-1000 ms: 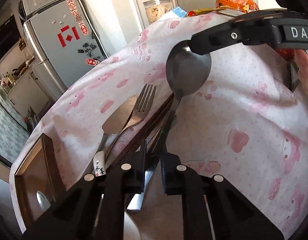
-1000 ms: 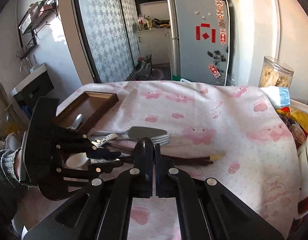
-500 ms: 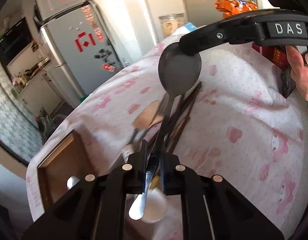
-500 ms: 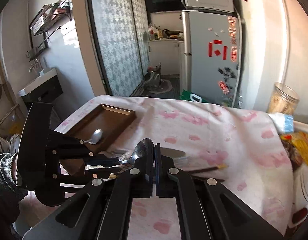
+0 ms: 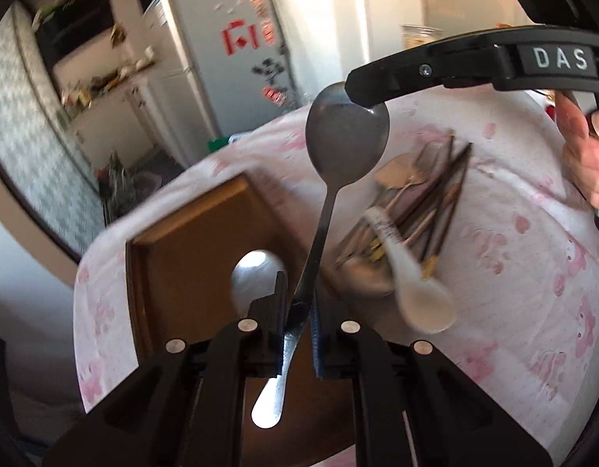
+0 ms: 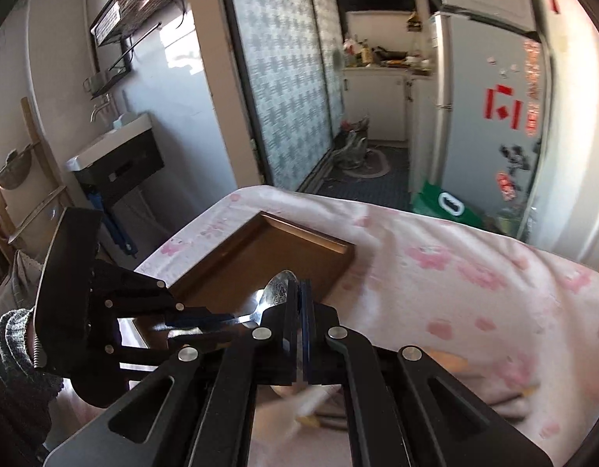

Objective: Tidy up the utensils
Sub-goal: 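Carry the second spoon into the tray beside the first and release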

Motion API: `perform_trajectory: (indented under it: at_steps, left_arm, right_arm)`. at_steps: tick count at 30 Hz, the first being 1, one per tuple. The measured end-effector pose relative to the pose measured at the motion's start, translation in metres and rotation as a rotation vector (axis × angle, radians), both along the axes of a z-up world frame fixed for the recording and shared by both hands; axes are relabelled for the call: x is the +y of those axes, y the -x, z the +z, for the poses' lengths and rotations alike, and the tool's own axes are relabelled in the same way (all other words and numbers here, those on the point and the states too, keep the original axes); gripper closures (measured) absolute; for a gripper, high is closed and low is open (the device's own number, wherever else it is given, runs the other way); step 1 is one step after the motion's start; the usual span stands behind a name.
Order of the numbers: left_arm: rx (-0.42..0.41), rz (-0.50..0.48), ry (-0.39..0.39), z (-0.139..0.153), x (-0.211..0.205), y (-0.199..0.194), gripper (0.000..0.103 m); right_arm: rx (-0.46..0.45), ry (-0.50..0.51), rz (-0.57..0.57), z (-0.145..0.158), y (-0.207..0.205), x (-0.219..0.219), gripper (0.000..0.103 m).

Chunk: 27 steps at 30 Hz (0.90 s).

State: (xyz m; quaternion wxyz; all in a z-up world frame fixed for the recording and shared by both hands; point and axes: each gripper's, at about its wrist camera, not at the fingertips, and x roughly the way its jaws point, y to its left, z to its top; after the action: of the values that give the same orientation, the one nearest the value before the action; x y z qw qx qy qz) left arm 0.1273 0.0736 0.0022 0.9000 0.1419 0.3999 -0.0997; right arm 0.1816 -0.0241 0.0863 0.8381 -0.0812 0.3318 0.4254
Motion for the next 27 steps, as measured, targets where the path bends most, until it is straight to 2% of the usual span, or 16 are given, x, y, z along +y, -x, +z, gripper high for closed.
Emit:
perform_trajectory:
  at_steps: [3,8,12,19,22,23,24,25,26,27]
  left_arm:
    - [0.03,0.029,0.014,-0.012,0.014,-0.004,0.091]
    - [0.068,0.049,0.011,-0.029,0.025,-0.006,0.091]
    - [0.079,0.058,-0.012,-0.036,0.037,-0.004,0.091]
    - [0.084,0.094,-0.012,-0.042,0.055,0.006,0.09]
    - [0.081,0.093,-0.027,-0.041,0.055,0.011,0.087]
    - [0.078,0.093,-0.035,-0.041,0.054,0.013,0.086]
    - [0.075,0.092,-0.039,-0.04,0.053,0.014,0.082]
    - [0.066,0.094,-0.039,-0.038,0.051,0.014,0.074]
    - [0.056,0.092,-0.033,-0.035,0.05,0.016,0.052]
    - [0.043,0.082,-0.028,-0.031,0.047,0.019,0.038]
  right_arm:
    - [0.006,0.03,0.016,-0.01,-0.003,0.018,0.102]
    - [0.075,0.051,0.026,-0.035,-0.016,0.035,0.101]
    - [0.125,0.048,0.039,-0.052,-0.02,0.049,0.101]
    - [0.154,0.093,0.068,-0.077,-0.015,0.083,0.099]
    - [0.134,0.14,0.054,-0.084,-0.01,0.094,0.094]
    - [0.15,0.135,0.067,-0.084,-0.009,0.093,0.085]
    - [0.162,0.117,0.083,-0.081,-0.006,0.089,0.08]
    - [0.164,0.103,0.089,-0.078,-0.004,0.084,0.068]
    - [0.158,0.085,0.088,-0.071,-0.002,0.073,0.052]
    - [0.153,0.065,0.083,-0.064,0.0,0.06,0.044]
